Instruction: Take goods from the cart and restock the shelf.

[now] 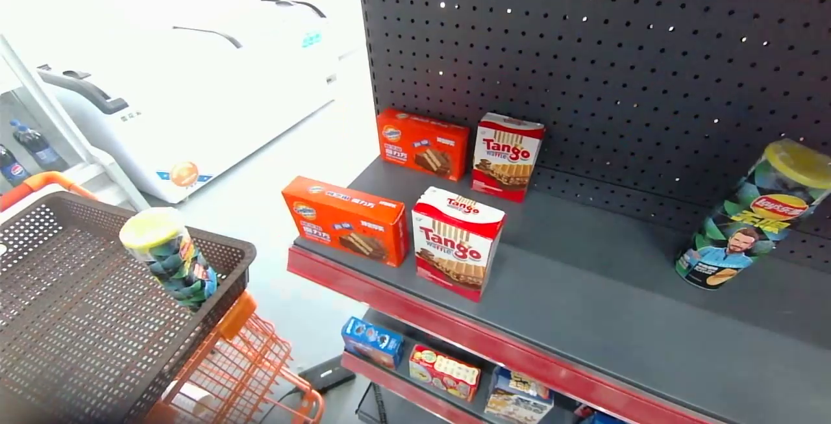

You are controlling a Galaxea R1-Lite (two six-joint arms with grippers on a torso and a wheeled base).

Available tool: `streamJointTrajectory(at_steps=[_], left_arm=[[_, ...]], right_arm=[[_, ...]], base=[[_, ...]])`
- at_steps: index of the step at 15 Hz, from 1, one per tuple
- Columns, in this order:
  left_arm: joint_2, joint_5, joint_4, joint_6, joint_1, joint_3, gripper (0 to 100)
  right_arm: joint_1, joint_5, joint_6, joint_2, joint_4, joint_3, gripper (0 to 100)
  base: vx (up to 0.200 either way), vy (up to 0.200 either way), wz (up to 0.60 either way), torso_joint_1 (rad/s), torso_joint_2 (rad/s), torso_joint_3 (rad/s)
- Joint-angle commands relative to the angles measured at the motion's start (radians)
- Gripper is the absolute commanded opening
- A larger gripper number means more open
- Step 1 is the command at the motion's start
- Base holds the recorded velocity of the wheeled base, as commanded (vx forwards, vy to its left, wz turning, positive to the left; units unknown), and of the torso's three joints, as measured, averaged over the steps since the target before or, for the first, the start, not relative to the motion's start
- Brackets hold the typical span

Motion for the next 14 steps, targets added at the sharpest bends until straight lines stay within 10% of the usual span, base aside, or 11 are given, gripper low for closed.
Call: streamJointTrajectory(at_steps=[1, 5, 9, 14], left_arm=[[0.000, -0.001, 0.000, 0.000, 0.000, 0.000, 100], [0.000, 0.004, 0.018, 0.050, 0.000, -0.077, 100], [0.317, 0.167, 0.155, 0.060, -0.007, -0.298, 100], [0.671, 0.156, -0.020, 0.037, 0.007, -0.310, 100]], right_arm=[[0.000, 0.000, 0.000, 0.001, 0.000, 0.000, 100], [0.000, 0.000, 0.000, 0.001, 0.000, 0.000, 100], [0.000, 0.000, 0.000, 0.001, 0.000, 0.000, 100], [0.000, 0.000, 0.000, 0.001, 0.000, 0.000, 100]], base=[[0.000, 0.000, 0.00, 0.000, 0.00, 0.000], [0.000, 0.000, 0.00, 0.000, 0.00, 0.000], [0.000, 0.000, 0.00, 0.000, 0.00, 0.000], [0.000, 0.000, 0.00, 0.000, 0.00, 0.000]])
